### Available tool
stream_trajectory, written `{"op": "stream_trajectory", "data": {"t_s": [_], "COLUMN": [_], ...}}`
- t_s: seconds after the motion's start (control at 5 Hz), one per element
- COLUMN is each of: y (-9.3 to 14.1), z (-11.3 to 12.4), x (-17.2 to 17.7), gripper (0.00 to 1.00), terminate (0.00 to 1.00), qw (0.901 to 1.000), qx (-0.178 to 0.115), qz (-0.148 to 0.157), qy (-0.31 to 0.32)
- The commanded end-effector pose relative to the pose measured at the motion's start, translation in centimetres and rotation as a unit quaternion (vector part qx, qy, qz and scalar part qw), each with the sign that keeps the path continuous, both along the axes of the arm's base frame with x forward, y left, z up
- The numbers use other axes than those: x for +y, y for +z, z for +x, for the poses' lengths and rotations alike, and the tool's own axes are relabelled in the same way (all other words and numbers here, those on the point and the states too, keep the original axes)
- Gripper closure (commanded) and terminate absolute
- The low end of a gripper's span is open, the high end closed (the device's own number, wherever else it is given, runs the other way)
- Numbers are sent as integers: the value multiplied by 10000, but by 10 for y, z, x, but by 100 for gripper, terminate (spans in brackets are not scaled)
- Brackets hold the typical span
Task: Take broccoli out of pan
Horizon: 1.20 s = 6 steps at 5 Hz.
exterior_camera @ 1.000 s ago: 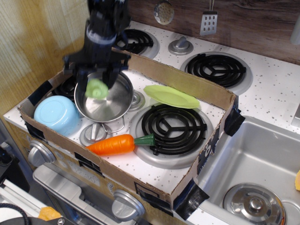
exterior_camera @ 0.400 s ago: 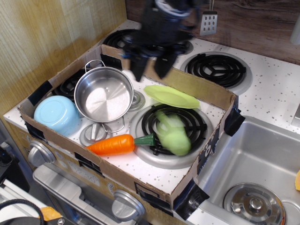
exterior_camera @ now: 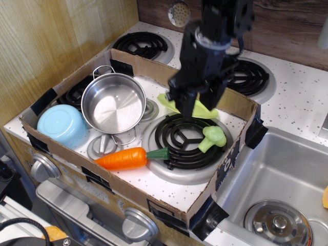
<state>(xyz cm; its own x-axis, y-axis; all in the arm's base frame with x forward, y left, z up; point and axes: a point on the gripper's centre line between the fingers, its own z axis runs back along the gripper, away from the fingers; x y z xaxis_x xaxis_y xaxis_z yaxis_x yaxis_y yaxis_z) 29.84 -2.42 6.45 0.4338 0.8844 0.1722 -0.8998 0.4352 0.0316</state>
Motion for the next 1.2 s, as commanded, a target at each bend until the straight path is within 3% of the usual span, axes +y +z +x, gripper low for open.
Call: {"op": "stream_trajectory", "data": {"t_s": [0.0,0.4,1.0], "y": [25,47,47], "z": [10,14,14], "x": [1,3,3], "gripper": [0,0,0], "terminate": [0,0,0], "qw": [9999,9997,9997], "qx": [-67,-62,-62], "qz": [-66,-61,-61], "qy": [-123,-236,-236]}}
